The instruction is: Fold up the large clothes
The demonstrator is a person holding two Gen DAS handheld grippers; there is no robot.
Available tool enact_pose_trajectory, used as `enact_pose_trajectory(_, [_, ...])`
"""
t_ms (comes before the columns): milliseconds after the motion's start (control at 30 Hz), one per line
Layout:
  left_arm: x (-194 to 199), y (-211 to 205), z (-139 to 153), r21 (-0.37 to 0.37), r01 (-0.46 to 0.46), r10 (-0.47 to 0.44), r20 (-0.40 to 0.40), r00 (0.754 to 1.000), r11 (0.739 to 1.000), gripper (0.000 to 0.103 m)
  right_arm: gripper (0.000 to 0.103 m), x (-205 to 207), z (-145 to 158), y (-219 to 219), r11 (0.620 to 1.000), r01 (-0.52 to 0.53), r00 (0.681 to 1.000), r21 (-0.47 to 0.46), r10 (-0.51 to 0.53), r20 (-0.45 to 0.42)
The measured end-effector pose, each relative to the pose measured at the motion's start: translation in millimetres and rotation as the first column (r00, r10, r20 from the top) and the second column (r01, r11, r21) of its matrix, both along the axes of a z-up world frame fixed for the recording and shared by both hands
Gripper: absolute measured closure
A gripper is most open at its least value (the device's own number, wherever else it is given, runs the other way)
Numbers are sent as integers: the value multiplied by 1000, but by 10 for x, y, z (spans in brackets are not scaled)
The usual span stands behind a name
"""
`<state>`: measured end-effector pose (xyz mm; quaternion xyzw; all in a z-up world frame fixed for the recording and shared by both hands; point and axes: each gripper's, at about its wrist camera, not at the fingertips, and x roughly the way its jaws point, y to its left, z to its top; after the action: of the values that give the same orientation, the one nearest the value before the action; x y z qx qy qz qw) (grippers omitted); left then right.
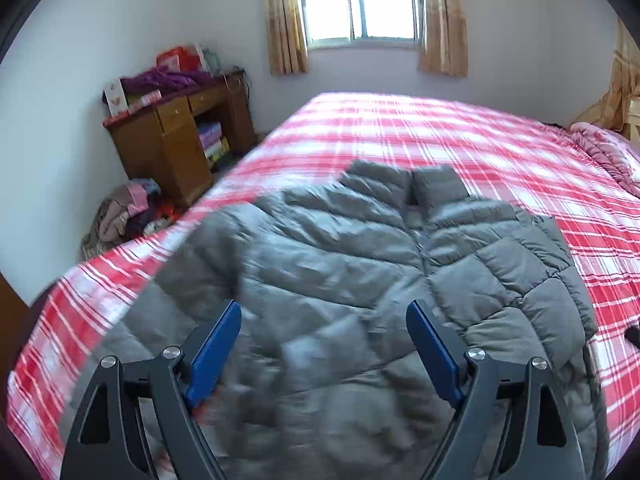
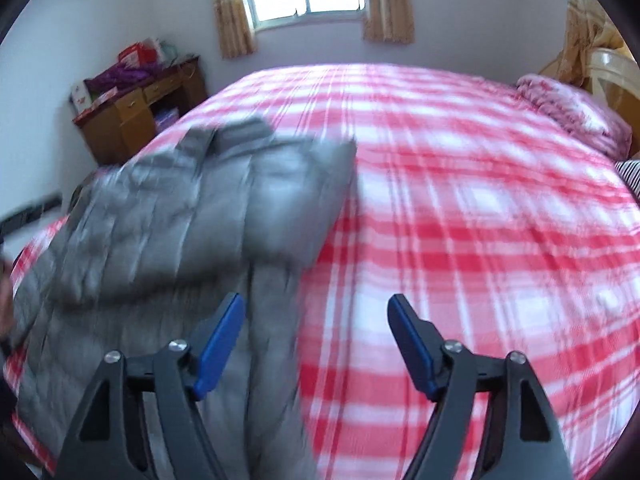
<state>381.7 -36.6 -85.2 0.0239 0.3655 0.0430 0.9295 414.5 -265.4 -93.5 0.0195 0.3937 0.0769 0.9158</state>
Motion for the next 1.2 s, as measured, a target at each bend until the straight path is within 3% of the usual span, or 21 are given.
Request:
enact_pose_trajectory(100, [170, -101, -320, 64, -58, 60, -23, 998, 996, 18, 36, 363, 26, 50, 999, 26, 1000, 48, -26, 13])
enact_pose_trajectory(200, [298, -8, -659, 91, -108, 117, -97, 988, 990, 18, 36, 604, -42, 282, 1000, -2, 999, 22, 1, 46])
enact_pose_trajectory(300, [352, 140, -882, 77, -132, 141, -125, 982, 988, 17, 36, 792, -300, 510, 999, -35, 999, -1, 35, 8])
enact_pose_trajectory(367, [341, 193, -951, 74, -132, 139, -111, 984, 989, 10, 36, 829, -459, 608, 998, -54, 998, -20, 54, -12])
enact_pose_trajectory(467, [374, 209, -1022, 54, -124, 130, -114, 985, 991, 8, 36, 856, -658, 647, 996, -68, 997, -49, 66, -40])
enact_pose_trajectory(633, [442, 223, -1066, 39, -130, 134, -127, 983, 991, 5, 34, 905, -735, 526, 998, -56, 995, -2, 55, -80])
enact_pose_trajectory(933, [481, 228, -1094, 40, -133, 137, -126, 983, 990, 4, 30, 946, -788, 614, 994, -63, 994, -88, 55, -95])
enact_pose_trajectory(1100, [476, 229, -1104, 39, -133, 137, -127, 982, 990, 4, 30, 960, -743, 625, 991, -74, 991, -110, 62, -115])
enact_pose_trajectory(1200, [475, 229, -1103, 38, -134, 138, -124, 983, 990, 4, 30, 879, -490, 609, 996, -29, 997, -80, 23, -76])
